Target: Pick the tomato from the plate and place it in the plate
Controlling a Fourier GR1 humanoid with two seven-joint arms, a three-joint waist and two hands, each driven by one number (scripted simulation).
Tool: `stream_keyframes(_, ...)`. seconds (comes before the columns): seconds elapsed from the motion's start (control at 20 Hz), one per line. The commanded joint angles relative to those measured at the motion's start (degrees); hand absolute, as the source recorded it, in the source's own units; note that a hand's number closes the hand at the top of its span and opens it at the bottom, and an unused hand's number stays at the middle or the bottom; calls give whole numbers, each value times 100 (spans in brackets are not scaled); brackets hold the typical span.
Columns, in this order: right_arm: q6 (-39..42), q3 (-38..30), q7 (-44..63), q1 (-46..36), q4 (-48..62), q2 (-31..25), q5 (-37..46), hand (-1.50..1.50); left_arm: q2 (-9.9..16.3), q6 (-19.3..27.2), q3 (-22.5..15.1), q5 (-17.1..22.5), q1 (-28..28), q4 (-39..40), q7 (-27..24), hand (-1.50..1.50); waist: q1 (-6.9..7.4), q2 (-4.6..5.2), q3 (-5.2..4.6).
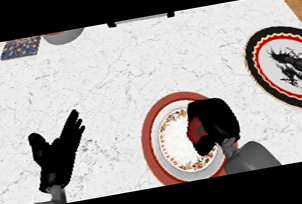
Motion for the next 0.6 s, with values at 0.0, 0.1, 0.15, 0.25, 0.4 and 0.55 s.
stream_keyframes(0.0, -701, -165, -411, 88, -270, -82, 29, 150, -56, 61, -95, -100, 236, -185, 42, 0, 3, 7, 10)
stream_keyframes(0.1, -1480, 171, -60, 241, -481, 242, 204, 150, -47, 3, 19, -32, -26, 133, -13, 0, -29, 10, 9)
stream_keyframes(0.15, -1668, 205, 331, 136, -411, 244, 315, 150, 105, -15, 104, -15, -130, -69, 168, 0, -4, 9, 10)
stream_keyframes(0.25, -2184, 349, 1252, -222, -245, 249, 293, 150, -26, -35, -90, -64, 70, -141, 97, 0, 60, 12, 11)
stream_keyframes(0.4, -2962, 782, 2425, -731, 9, 252, 651, 150, -127, 29, -137, -94, 122, -86, 68, 0, 132, 21, 10)
stream_keyframes(0.55, -3269, 920, 3192, -841, -252, 254, 1407, 150, -55, -45, 21, -11, -19, 29, 1, 0, 33, 5, 4)
